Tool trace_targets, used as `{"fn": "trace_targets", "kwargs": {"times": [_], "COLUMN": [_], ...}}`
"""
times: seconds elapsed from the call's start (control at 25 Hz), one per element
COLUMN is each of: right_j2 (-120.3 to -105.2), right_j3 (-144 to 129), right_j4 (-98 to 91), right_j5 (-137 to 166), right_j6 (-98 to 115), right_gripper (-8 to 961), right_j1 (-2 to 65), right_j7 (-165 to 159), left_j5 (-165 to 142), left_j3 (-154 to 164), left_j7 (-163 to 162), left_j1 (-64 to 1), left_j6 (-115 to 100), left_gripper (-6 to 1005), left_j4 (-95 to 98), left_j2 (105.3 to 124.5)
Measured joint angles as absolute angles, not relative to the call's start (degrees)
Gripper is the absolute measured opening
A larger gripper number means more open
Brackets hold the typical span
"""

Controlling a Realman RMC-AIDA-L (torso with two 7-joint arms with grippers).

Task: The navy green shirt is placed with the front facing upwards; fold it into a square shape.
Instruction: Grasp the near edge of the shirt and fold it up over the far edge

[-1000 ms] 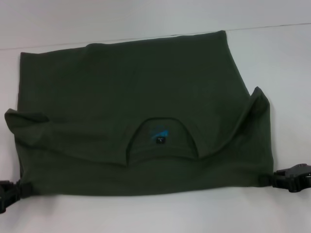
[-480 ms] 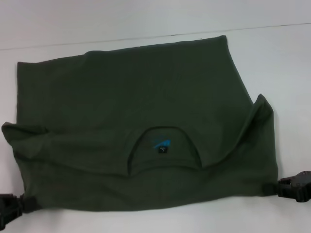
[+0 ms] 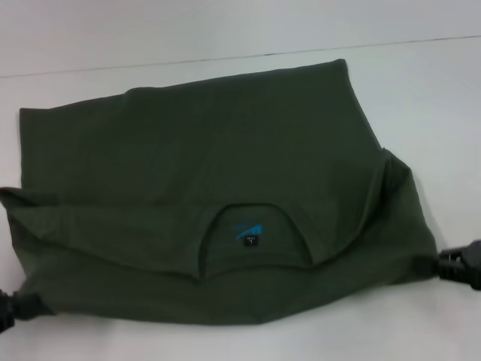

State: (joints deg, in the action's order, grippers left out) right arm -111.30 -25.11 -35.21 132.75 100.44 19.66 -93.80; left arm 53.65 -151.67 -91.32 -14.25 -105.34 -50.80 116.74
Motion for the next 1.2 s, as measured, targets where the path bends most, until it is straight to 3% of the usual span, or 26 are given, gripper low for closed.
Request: {"fn": "trace_targets", "kwargs": {"times": [0.52, 1.2], "right_j2": [-111.71, -110.4], "right_j3": [-20.4, -19.3], "right_j4": [-39.5, -40.3], "right_j5": [132.4, 127.2], "right_j6": [104.6, 107.6], "right_gripper": [47, 46], "right_j1": [23.3, 24.6], "right_j7": [-95.4, -97.0], "left_j5": [54.0, 54.8], "left_j3": [-159.7, -162.6], "left_j7": [-90.6, -90.5], "left_j1": [-16.0, -16.1], "left_j6": [-107.8, -110.3], "left_gripper": [58, 60], "left_j4": [-50.8, -52.4], "left_j2": [115.59, 114.91]}}
